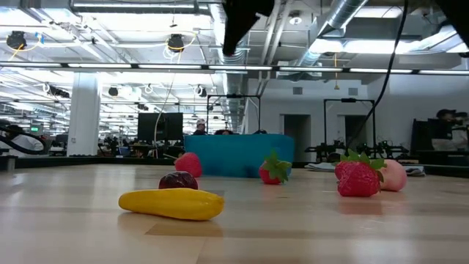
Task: Pick and placing Produce into tupperware
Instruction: Put the red cherry into the blue bin
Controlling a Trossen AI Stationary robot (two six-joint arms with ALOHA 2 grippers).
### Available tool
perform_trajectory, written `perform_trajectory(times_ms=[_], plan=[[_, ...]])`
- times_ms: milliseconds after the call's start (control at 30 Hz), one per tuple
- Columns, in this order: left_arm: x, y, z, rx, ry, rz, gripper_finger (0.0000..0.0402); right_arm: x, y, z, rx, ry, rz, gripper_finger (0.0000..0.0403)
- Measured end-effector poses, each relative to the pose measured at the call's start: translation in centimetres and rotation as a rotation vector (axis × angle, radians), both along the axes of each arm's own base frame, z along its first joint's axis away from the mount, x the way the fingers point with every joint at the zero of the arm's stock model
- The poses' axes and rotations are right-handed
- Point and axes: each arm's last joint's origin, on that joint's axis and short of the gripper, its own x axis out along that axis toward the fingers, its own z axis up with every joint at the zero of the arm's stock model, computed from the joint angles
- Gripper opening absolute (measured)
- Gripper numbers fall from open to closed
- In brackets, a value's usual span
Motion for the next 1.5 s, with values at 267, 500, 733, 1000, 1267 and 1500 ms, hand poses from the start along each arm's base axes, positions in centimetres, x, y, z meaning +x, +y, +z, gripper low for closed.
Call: perform_trajectory(times_ms=[267, 500, 733, 1000, 1267, 1500], plan=[[0.0, 0.0, 0.0, -0.004, 0.001, 0.003, 0.024, 0.5, -7.7, -0.4, 0.324, 0.008, -0.189, 0.0072], [0.0, 0.0, 0.0, -0.008, 0.002, 0.006, 0.024, 0.2, -13.6, -2.4, 0.571, 0.027, -0.346, 0.0072], [0.0, 0.0, 0.0, -0.017, 0.006, 0.009, 0.024, 0.5, -14.5, -5.3, 0.702, 0.052, -0.364, 0.0072], [0.0, 0.0, 0.0, -0.017, 0.008, 0.007, 0.024, 0.2, -14.8, -8.6, 0.746, 0.102, -0.395, 0.0072], [0.0, 0.0, 0.0, -0.017, 0.005, 0.01, 0.024, 0.5, -14.8, -8.7, 0.744, 0.071, -0.377, 0.0073], [0.0, 0.0, 0.0, -0.028, 0.009, 0.018, 0.024, 0.7, -14.8, -8.7, 0.751, 0.049, -0.389, 0.0112]])
